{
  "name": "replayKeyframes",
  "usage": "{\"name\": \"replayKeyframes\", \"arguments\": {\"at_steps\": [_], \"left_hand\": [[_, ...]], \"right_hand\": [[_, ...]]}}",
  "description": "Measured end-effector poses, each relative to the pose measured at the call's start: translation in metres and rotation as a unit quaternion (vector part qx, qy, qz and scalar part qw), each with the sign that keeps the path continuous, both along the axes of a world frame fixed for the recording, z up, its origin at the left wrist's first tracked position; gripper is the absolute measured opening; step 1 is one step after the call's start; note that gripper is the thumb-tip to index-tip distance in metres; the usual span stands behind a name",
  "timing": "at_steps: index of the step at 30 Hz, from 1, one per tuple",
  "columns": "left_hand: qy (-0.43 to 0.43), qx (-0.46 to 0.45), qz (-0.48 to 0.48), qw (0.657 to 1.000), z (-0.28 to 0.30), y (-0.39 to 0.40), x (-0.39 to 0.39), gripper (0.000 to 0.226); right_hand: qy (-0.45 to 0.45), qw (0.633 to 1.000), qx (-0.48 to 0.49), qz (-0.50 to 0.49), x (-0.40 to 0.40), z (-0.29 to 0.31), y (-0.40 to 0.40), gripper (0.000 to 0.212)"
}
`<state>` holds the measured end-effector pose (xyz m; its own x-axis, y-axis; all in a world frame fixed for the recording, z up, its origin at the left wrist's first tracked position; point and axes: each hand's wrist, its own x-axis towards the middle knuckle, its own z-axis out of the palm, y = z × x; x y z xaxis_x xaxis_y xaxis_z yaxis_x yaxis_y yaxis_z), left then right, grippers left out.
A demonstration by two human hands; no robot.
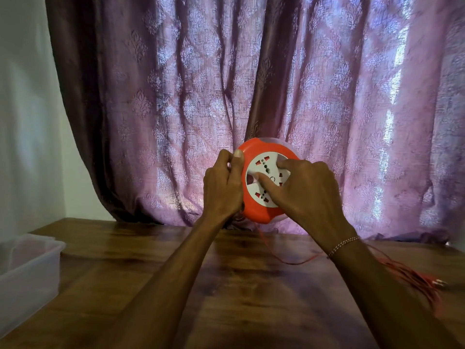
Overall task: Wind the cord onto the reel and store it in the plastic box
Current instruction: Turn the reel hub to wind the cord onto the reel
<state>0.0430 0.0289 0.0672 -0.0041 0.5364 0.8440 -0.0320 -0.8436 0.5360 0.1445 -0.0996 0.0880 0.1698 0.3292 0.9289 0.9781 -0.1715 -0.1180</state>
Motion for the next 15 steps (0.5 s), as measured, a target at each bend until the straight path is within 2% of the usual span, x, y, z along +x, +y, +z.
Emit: {"name": "replayKeyframes", "arguments": {"at_steps": [3,7,10,15], "left_hand": [[0.004,-0.004,-0.004,1.0,-0.001,0.002,0.0,0.041],[0.0,-0.006,-0.014,1.0,0.0,0.005,-0.002,0.043],[-0.004,-0.005,-0.022,1.0,0.001,0.004,-0.004,0.043],[-0.013,-0.009,-0.024,1.0,0.001,0.003,-0.005,0.043]], "right_hand": [[-0.022,0.999,-0.033,-0.02,0.0,0.004,-0.004,0.06],[-0.063,0.992,-0.1,0.054,0.006,0.013,-0.014,0.026],[-0.074,0.976,-0.187,0.084,0.007,0.016,-0.019,0.042],[-0.112,0.959,-0.262,0.008,-0.004,0.013,-0.017,0.055]]}}
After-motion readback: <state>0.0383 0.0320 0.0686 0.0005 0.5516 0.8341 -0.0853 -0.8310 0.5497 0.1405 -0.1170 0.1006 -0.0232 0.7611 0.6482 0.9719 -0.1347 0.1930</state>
